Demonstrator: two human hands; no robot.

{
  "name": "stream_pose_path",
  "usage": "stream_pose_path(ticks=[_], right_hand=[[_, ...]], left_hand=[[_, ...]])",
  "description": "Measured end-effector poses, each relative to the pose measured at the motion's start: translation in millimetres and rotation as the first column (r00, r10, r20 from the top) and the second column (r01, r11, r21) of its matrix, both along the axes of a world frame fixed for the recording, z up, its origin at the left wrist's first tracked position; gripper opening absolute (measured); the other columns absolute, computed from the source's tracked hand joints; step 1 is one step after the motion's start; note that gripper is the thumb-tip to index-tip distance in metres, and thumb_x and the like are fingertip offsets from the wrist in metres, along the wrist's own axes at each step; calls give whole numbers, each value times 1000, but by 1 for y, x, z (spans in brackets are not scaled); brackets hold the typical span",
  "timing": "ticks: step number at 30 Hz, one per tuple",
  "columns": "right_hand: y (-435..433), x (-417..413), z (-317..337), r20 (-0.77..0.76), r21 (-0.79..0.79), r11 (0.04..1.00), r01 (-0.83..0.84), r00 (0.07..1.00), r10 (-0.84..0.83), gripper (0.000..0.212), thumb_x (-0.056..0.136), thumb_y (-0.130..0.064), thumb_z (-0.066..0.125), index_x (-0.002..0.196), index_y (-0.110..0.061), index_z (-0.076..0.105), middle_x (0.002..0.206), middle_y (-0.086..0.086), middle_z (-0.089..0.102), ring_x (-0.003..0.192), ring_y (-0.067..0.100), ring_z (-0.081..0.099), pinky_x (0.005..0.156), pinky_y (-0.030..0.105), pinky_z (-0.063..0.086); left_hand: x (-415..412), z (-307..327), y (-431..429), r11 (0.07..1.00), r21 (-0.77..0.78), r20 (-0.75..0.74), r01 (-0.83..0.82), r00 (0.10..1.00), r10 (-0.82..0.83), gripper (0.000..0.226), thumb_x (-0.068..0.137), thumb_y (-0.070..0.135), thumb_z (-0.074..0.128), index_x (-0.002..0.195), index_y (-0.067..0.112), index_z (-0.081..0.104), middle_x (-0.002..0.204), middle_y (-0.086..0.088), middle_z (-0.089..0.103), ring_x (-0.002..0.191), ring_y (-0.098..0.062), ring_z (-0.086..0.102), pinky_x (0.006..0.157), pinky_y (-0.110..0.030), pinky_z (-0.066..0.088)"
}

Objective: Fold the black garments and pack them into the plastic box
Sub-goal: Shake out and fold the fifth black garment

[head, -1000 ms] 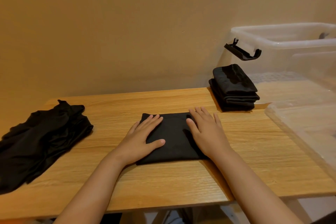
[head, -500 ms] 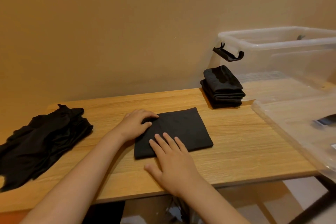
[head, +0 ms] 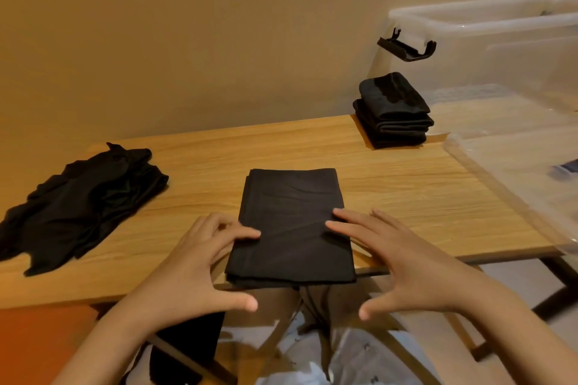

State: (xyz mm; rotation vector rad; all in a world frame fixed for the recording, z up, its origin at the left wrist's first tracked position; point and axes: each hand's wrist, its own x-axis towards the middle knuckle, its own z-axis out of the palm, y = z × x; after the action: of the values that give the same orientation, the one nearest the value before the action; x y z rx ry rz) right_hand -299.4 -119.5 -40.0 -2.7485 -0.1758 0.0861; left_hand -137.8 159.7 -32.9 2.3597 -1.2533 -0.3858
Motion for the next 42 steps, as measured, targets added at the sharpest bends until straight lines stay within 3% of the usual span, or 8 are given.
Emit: stream_pose_path(ticks=[3,8,14,19,25,32,39,42], right_hand=[[5,8,-15,81,-249,969,5,997,16,105,73,-65,65,147,-50,-9,155,-25,-20,139,-7,-25,115,24,-18],[6,10,-38,377,-224,970,97,926,-5,76,77,-46,67,144,-35,35,151,-10,39,142,7,27,115,42,30],[0,8,-45,508,-161,984,71,861,21,44,87,-37,50,130,-36,55,136,-8,56,133,10,44,111,38,30],[4,8,-40,519,-78,995,66,855,-16,40,89,-29,45,126,-33,60,133,-9,58,134,9,43,110,37,30],[18,14,-38,411,-111,993,-35,908,78,49,86,-30,46,133,-38,50,144,-9,49,140,8,32,113,36,27],[13,11,-39,405,17,999,-29,914,20,48,86,-30,41,131,-39,56,145,-14,47,141,2,30,113,33,26],[16,11,-39,394,-12,1000,3,919,2,49,88,-35,44,137,-39,50,146,-16,44,141,-1,28,113,30,25],[20,11,-42,403,-88,995,53,915,-13,53,87,-39,42,140,-38,45,149,-14,40,142,2,27,117,31,25]], left_hand=[[3,-16,-3,986,129,219,102,967,-129,99,63,68,74,141,61,13,149,40,-19,136,16,-20,110,-17,1],[2,-35,1,995,-57,399,78,916,-49,70,76,54,68,139,42,40,148,22,37,139,6,23,112,-24,23],[-3,-42,6,986,-136,479,94,878,-18,61,78,51,60,135,35,47,136,16,50,133,-2,37,109,-24,26],[-5,-34,3,983,-138,472,118,881,-39,65,80,53,59,141,36,44,159,8,22,149,-18,18,111,-44,25],[-11,-26,-15,977,35,435,211,877,-205,67,84,60,50,146,39,33,154,19,33,145,4,17,119,-25,4],[16,4,-32,997,-33,181,72,981,-65,73,76,87,6,135,55,34,148,35,23,132,26,4,113,-11,-3],[52,-5,-77,967,248,275,53,953,-123,82,80,78,7,153,41,11,162,15,4,144,4,-5,117,-27,-9],[64,-12,-58,979,190,269,-70,963,17,80,81,76,8,152,42,-5,162,16,-9,142,5,-14,116,-27,-10]])
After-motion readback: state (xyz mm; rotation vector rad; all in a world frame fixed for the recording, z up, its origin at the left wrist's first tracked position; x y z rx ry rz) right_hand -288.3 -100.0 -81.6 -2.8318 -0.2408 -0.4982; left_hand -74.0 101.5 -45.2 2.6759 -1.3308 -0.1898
